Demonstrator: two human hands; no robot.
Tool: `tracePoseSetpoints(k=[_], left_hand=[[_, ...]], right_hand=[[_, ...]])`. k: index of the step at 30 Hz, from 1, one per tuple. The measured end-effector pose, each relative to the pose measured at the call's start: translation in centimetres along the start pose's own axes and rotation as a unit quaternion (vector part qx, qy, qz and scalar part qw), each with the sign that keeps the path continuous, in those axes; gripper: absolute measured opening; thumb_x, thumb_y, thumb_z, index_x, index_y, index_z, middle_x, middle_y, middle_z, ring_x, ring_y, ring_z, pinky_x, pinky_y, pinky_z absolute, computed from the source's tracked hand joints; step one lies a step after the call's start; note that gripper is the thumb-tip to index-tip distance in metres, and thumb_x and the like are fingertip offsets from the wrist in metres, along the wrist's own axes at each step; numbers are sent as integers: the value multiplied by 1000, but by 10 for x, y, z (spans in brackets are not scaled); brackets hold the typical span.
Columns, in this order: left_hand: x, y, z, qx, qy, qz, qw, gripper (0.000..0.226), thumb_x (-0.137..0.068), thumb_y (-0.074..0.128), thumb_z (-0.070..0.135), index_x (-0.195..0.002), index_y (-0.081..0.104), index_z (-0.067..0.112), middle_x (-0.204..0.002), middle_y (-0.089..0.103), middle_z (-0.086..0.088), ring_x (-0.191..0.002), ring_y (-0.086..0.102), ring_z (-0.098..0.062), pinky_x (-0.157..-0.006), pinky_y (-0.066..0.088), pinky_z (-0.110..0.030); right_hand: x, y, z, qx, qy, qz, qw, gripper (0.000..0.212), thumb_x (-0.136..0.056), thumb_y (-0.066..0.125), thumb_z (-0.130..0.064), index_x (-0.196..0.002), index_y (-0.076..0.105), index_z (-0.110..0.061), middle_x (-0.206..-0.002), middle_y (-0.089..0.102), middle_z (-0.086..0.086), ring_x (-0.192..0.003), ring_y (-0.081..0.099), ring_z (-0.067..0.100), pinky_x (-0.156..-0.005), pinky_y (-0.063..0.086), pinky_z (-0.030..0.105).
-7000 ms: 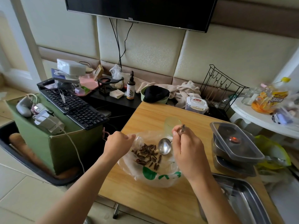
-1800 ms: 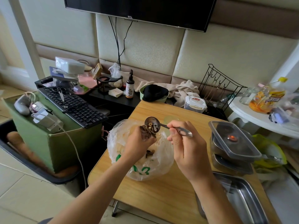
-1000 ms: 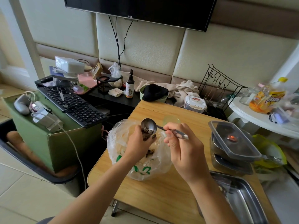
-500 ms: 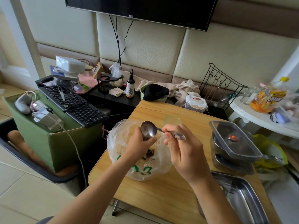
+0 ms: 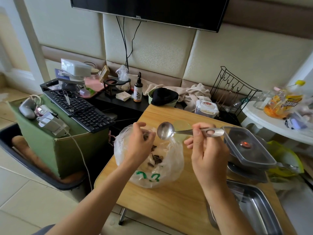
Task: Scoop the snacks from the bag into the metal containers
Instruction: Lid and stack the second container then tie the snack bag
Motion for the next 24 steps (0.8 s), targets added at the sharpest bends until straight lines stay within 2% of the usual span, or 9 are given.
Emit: tracePoseSetpoints(k=[2,6,9,12,14,18,21,23,24], left_hand=[[3,-21,12,-15,22,38,999,28,-103,58,22,-130,50,19,-93,69,4,-79,66,-9,-69,57,-29],[12,-59,22,-30,31,102,994,16,-101,51,14,-112,62,18,-87,68,-2,-81,67,-25,-73,56,-44],[21,-75,18,-62,13,121,991,16,-101,49,16,-104,65,17,-83,67,-2,-77,65,-24,-65,51,-36],[26,-77,15,-120,2,116,986,14,-102,52,19,-101,65,16,-80,66,2,-67,60,-15,-57,45,-27],[26,-75,17,-161,-2,97,982,11,-100,56,24,-99,65,18,-81,66,4,-67,59,-11,-59,47,-28],[18,-66,25,-255,-16,28,966,9,-94,61,30,-96,64,22,-88,65,7,-77,61,-12,-69,52,-32],[12,-62,29,-300,-25,-3,954,15,-89,68,30,-101,62,23,-92,62,10,-82,62,-13,-72,54,-32],[7,-59,34,-288,-14,-5,958,22,-88,72,28,-107,62,23,-93,63,8,-81,62,-11,-70,52,-31],[6,-60,38,-246,-2,4,969,23,-88,73,26,-108,64,21,-91,65,6,-79,62,-9,-67,51,-28]], right_hand=[[1,3,8,0,20,-18,1000,15,-108,53,-17,-104,63,-7,-81,67,-3,-66,68,-2,-53,55,19],[3,11,4,16,16,-55,998,12,-106,57,-20,-97,60,-11,-73,64,-4,-61,66,1,-55,51,10],[2,10,-3,10,1,-63,998,17,-107,54,-22,-96,60,-10,-72,62,-5,-59,66,4,-54,51,12],[3,6,-4,6,2,-62,998,24,-109,47,-24,-98,61,-9,-70,61,-3,-56,65,8,-50,52,24],[3,6,0,6,12,-70,997,29,-109,41,-25,-99,62,-8,-71,61,-2,-57,64,11,-51,52,29],[8,22,8,-6,36,-148,988,19,-109,46,-20,-102,62,-12,-78,60,-6,-65,63,6,-59,54,28],[13,34,14,-27,51,-190,980,14,-109,48,-20,-105,61,-17,-85,62,-7,-72,66,6,-64,56,26],[14,41,17,-44,59,-210,975,16,-108,47,-26,-106,61,-19,-86,64,-7,-74,67,5,-67,56,26],[13,43,18,-46,57,-218,973,18,-107,45,-31,-106,60,-20,-87,65,-8,-75,67,5,-68,56,26]])
Point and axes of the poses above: each hand's wrist, its own x-axis away from the middle knuckle, its own y-axis out of the palm, z = x × y, the point moved 10 cm from there along -x, towards the middle knuckle
